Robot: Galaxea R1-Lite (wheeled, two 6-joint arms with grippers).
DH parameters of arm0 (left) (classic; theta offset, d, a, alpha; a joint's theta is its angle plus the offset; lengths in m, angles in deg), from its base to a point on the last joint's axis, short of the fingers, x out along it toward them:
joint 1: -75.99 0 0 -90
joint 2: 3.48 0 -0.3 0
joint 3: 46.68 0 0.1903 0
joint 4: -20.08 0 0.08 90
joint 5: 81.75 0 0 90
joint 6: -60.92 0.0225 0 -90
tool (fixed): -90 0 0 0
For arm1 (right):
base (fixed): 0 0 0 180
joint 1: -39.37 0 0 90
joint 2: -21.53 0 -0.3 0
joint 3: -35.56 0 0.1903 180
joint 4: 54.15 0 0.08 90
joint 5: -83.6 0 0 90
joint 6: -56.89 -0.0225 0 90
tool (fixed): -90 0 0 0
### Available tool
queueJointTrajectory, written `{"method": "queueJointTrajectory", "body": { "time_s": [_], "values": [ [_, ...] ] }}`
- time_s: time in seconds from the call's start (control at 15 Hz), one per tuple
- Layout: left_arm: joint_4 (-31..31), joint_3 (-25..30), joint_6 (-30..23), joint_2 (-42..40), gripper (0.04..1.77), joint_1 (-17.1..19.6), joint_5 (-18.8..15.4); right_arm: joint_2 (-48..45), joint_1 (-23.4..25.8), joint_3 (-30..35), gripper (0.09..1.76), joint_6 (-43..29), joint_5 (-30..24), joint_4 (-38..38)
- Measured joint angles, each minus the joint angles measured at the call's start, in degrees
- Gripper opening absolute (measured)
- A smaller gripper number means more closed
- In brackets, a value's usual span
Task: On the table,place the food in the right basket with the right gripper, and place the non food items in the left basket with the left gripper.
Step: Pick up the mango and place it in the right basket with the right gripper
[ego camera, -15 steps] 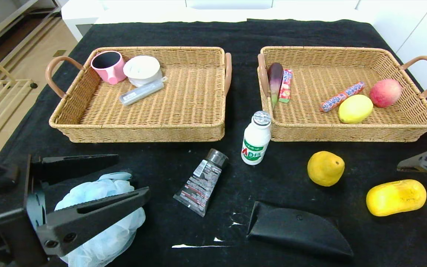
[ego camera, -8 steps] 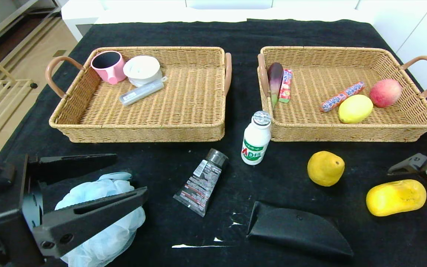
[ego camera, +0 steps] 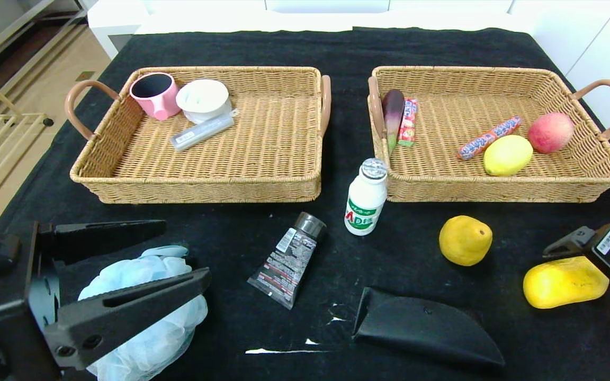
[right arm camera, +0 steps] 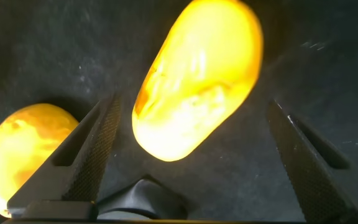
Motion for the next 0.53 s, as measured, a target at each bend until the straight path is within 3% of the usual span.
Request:
{"method": "queueJointTrajectory", "body": {
  "time_s": [0.53],
  "values": [
    [0.0, -0.1, 0.0, -0.4, 1.72, 0.0, 0.0, 3.3, 0.6, 0.1, 1.71, -0.2, -0.4, 1.9]
  ]
}}
